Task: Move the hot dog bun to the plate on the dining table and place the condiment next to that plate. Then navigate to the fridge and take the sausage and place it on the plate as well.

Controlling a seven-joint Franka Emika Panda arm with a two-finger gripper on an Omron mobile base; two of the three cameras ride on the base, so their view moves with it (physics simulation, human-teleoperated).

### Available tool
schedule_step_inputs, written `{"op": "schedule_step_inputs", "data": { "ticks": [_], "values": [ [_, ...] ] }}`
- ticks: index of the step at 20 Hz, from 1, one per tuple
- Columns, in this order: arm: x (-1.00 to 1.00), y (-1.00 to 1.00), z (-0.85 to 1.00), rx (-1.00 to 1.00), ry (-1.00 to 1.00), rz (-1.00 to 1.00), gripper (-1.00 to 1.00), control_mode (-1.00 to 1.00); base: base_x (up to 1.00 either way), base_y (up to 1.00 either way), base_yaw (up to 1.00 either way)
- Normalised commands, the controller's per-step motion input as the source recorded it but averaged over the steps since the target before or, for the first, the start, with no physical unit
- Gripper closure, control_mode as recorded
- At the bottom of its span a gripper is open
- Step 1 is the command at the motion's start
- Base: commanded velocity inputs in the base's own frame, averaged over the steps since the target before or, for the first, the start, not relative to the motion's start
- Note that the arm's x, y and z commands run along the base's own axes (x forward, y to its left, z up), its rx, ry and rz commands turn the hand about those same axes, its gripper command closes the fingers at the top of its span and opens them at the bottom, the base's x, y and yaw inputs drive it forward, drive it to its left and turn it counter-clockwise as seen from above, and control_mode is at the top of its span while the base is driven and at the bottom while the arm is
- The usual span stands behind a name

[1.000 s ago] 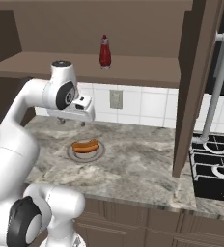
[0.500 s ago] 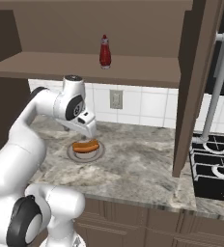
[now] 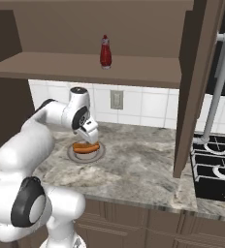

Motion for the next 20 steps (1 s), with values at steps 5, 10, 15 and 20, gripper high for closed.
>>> {"op": "schedule_step_inputs", "data": {
  "ticks": [5, 10, 15, 20],
  "values": [
    [0.51, 0.00, -0.33, 0.00, 0.00, -0.12, -1.00, -1.00, 0.00, 0.00, 0.00],
    [0.37, 0.01, -0.33, 0.02, 0.00, -0.08, -1.00, -1.00, 0.00, 0.00, 0.00],
    [0.21, 0.08, -0.33, 0.03, 0.00, -0.05, -1.00, -1.00, 0.00, 0.00, 0.00],
    [0.12, 0.09, -0.33, 0.01, 0.00, -0.04, -1.00, -1.00, 0.00, 0.00, 0.00]
  ]
}}
